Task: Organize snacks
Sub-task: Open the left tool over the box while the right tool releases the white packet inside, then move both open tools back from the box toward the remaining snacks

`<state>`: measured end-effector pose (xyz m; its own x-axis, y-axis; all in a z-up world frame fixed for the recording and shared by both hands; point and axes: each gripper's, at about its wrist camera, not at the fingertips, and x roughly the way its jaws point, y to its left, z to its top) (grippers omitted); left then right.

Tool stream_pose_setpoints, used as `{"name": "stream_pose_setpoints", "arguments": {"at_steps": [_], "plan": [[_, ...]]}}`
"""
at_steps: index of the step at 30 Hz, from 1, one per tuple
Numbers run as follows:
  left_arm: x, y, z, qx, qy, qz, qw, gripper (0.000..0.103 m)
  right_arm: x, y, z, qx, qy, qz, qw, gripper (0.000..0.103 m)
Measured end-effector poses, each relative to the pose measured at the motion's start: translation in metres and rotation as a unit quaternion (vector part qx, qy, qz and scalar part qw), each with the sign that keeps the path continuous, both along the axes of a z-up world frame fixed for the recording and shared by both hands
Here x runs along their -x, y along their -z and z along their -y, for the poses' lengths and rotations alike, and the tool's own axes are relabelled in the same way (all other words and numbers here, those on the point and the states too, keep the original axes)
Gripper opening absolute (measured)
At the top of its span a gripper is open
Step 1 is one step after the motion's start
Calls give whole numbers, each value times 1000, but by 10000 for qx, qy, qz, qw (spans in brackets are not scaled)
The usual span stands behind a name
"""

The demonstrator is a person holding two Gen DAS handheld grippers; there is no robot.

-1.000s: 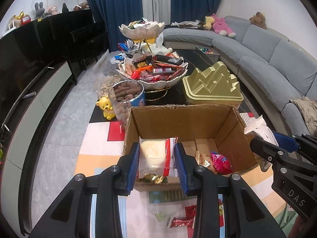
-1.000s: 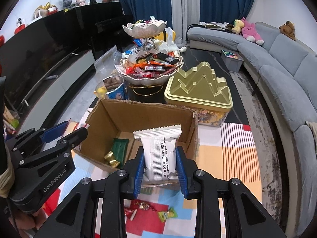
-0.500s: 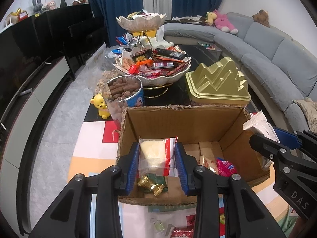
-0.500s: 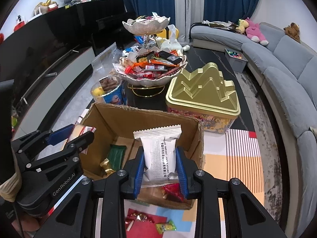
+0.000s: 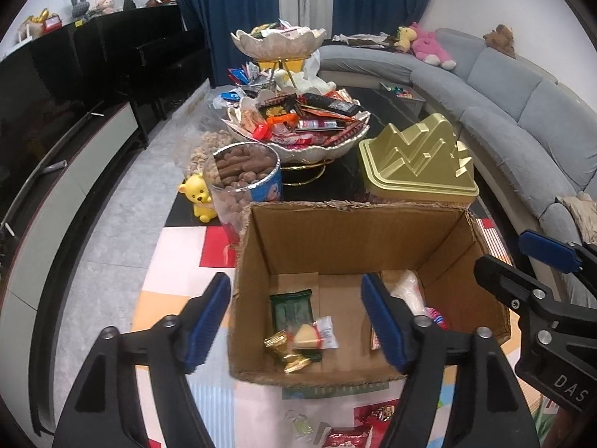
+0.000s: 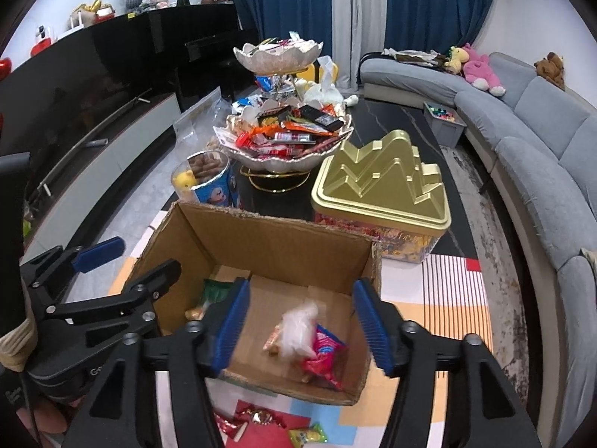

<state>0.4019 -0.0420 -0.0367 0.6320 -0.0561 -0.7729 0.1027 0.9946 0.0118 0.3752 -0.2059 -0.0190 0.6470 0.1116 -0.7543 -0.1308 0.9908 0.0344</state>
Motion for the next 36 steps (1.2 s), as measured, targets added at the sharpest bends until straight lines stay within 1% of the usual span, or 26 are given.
{"name": "stream_pose_setpoints", "arguments": {"at_steps": [2, 4, 5, 22, 30, 36], "plan": [[2, -3, -2, -24, -28, 15, 10000, 78, 0, -2, 1, 0, 34, 26, 10000, 65], [4, -6, -2, -61, -66, 39, 10000, 84, 3, -5, 2, 5, 62, 48, 10000, 65], [6, -7, -3, -71, -89, 59, 9999, 85, 4, -7, 3, 9, 73, 63, 10000, 65], [44, -39, -6, -31, -125, 288, 9995, 85, 45, -34, 9, 12, 116, 339, 9994, 66], [64, -40, -1, -37, -60, 302, 9995, 85, 63, -35, 15, 20, 117, 348, 9993, 65], [79, -35, 5, -56, 13, 288, 9996, 85, 75, -28, 19, 33, 107, 307, 9995, 66]]}}
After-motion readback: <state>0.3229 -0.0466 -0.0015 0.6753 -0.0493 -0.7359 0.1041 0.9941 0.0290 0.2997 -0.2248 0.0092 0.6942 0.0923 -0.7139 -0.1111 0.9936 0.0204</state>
